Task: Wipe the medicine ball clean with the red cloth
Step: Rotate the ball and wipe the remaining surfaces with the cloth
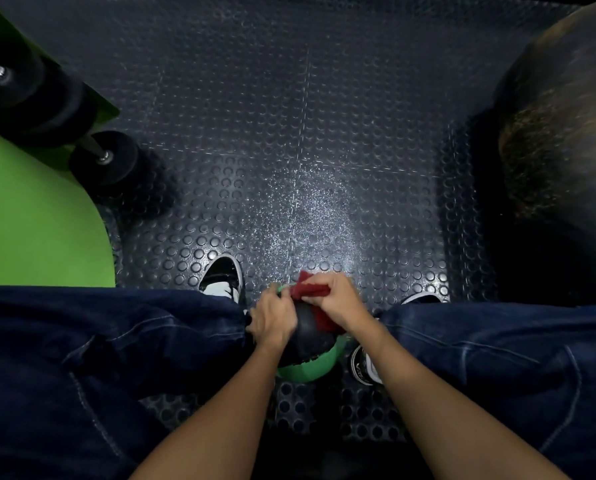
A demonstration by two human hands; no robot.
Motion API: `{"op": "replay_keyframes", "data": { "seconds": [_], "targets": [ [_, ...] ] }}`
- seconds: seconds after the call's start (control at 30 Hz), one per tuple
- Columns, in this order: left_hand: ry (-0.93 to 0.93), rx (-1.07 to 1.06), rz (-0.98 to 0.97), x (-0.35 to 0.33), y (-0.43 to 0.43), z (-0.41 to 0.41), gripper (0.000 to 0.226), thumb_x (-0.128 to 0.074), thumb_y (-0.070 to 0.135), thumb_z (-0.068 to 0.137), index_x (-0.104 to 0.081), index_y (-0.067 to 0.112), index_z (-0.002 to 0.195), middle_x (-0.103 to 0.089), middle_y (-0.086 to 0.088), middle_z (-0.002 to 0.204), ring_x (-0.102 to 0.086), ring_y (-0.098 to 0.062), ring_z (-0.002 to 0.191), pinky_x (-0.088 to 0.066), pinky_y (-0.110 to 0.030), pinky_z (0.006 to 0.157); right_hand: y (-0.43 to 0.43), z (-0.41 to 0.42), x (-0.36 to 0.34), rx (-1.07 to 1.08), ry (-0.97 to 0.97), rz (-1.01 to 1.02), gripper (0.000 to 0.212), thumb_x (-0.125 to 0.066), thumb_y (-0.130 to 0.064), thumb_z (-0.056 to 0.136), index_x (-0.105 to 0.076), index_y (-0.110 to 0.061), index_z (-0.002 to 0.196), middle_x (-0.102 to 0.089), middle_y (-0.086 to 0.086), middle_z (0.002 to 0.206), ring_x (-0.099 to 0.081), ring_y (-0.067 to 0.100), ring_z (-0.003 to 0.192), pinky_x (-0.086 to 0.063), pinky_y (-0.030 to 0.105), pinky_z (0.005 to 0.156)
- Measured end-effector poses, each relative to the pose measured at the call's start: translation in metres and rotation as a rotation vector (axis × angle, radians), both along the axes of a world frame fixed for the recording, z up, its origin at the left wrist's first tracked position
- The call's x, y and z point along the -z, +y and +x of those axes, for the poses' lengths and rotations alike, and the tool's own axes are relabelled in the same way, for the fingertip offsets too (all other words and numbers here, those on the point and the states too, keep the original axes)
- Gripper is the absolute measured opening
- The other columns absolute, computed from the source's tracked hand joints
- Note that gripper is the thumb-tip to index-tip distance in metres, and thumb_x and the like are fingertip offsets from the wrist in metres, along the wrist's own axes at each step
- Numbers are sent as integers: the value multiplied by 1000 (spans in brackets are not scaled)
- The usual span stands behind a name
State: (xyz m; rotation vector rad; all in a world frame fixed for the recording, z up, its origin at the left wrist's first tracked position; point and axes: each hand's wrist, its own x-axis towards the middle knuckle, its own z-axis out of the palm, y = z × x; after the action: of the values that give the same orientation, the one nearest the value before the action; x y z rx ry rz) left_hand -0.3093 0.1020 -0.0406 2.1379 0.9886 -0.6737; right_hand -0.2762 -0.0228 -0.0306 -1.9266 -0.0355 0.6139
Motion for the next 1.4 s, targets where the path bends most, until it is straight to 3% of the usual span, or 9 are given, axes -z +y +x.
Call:
{"op": "replay_keyframes", "data": {
  "seconds": [0.17, 0.33, 0.5, 0.67, 0.83, 0.93, 1.1, 1.2, 1.4],
  "targets": [
    [-20, 3, -54, 5, 11, 2, 43, -39, 45, 102, -57, 26, 137, -54, -13, 145, -48, -37, 132, -37, -50, 110, -13, -2, 11, 129, 130, 51, 25, -73, 0, 77, -73, -15, 98, -71, -5, 84, -65, -2, 73, -49, 23, 80],
    [-40, 140, -17, -6, -9, -8, 52, -25, 45, 107, -37, 25, 153, -34, 1, 161, -32, -31, 144, -24, -57, 114, -12, 14, 23, 245, 257, -325, 20, -66, -20, 85, -70, -15, 104, -68, 0, 80, -63, 17, 75, -50, 30, 77],
    [-22, 44, -10, -6, -13, -7, 49, -23, 36, 108, -43, 19, 148, -42, -4, 155, -34, -31, 141, -28, -56, 113, 20, 26, 0, -107, 179, -190, 19, -68, -12, 81, -74, -20, 97, -73, 2, 85, -63, 12, 76, -48, 26, 77],
    [17, 29, 5, 3, 2, 10, 43, -31, 34, 104, -57, 21, 135, -55, -13, 143, -50, -35, 131, -38, -48, 109, -13, 21, 10, 72, 158, -101, 19, -69, -5, 83, -70, -9, 101, -61, -12, 72, -54, -4, 64, -39, 5, 62],
    [-33, -126, -15, 13, 22, 46, 43, -38, 22, 99, -57, 22, 137, -56, -11, 143, -54, -34, 126, -41, -41, 101, -60, 10, 23, 416, 424, -31, 15, -65, -2, 84, -67, -5, 99, -69, 13, 74, -61, 21, 55, -52, 35, 60],
    [-216, -173, -56, 11, 29, 62, 40, -39, 23, 103, -57, 18, 138, -56, -12, 142, -53, -33, 125, -39, -39, 101, -65, 37, 11, 558, 335, 72, 19, -61, -5, 89, -64, -7, 107, -69, 18, 87, -64, 28, 70, -54, 40, 69],
    [-295, 314, 23, -2, 17, 55, 46, -38, 47, 104, -48, 28, 145, -45, -1, 154, -42, -28, 140, -21, -65, 115, -50, 63, -3, 458, 238, 41, 18, -58, -19, 93, -64, -14, 109, -69, 8, 92, -65, 20, 76, -53, 29, 65],
    [-150, 526, 84, -6, 12, 50, 56, -29, 56, 104, -39, 27, 151, -35, -1, 160, -33, -30, 145, -19, -60, 119, -36, 63, 9, 380, 240, -13, 22, -57, -23, 94, -63, -13, 113, -69, 7, 95, -64, 20, 81, -51, 29, 72],
    [-138, 257, 60, -4, 26, 60, 45, -39, 53, 101, -55, 34, 139, -55, -3, 145, -51, -31, 128, -41, -45, 105, 9, 41, 22, 427, 224, -81, 23, -57, -29, 93, -66, -16, 109, -69, 0, 89, -62, 18, 81, -49, 30, 76]
  ]
}}
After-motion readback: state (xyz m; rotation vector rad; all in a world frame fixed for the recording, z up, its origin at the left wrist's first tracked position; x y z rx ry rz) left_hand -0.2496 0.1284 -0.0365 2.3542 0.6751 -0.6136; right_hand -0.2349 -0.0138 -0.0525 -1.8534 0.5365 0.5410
